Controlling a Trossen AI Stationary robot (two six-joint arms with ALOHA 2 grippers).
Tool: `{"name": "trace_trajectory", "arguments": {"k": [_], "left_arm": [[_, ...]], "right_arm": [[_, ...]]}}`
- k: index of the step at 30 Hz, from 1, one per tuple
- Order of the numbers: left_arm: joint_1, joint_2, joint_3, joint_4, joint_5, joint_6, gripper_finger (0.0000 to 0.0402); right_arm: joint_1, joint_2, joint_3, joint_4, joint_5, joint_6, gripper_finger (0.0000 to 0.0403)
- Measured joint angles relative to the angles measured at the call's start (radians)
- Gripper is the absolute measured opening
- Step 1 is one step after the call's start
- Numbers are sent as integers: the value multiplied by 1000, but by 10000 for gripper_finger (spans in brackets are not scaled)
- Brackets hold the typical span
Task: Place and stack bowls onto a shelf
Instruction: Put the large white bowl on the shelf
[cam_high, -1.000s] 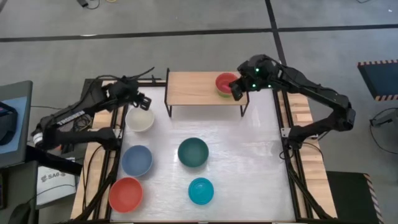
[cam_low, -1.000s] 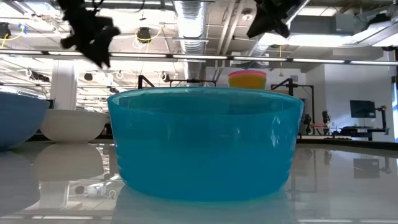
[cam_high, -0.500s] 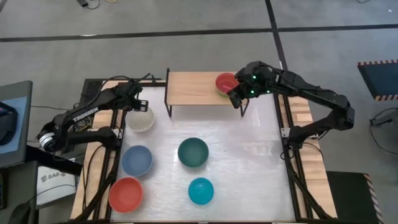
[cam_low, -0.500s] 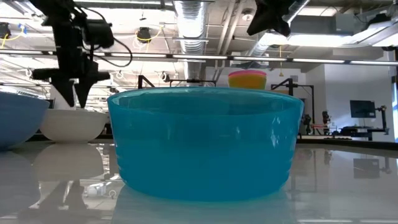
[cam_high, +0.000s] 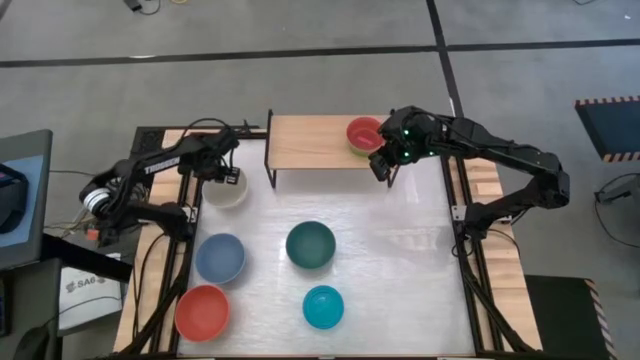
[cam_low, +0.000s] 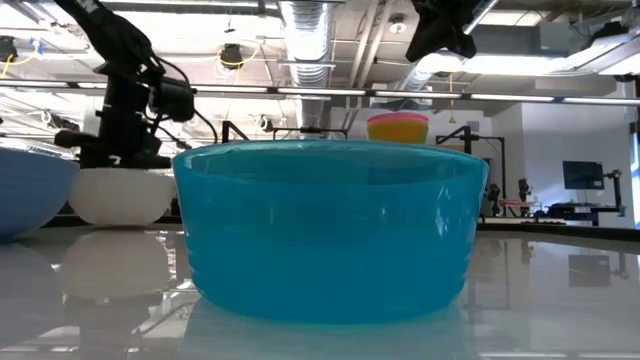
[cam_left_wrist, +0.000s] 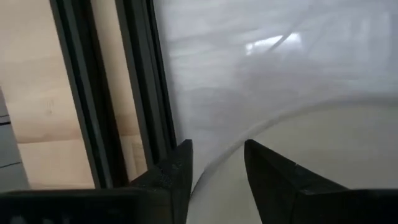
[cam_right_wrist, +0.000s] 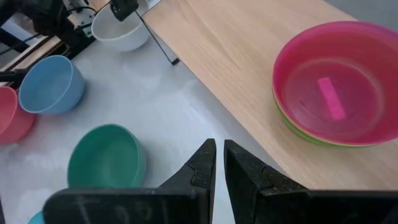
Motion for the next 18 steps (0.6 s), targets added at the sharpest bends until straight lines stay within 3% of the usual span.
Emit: {"name": "trace_trajectory", "arguments": {"k": [7,18], "left_arm": [[0,9,15,21,6,31,14],[0,-153,145,-95,-56,34,0]], "right_arm": [[0,0,0,-14,1,7,60],[-1,0,0,-10,1,7,60]]}}
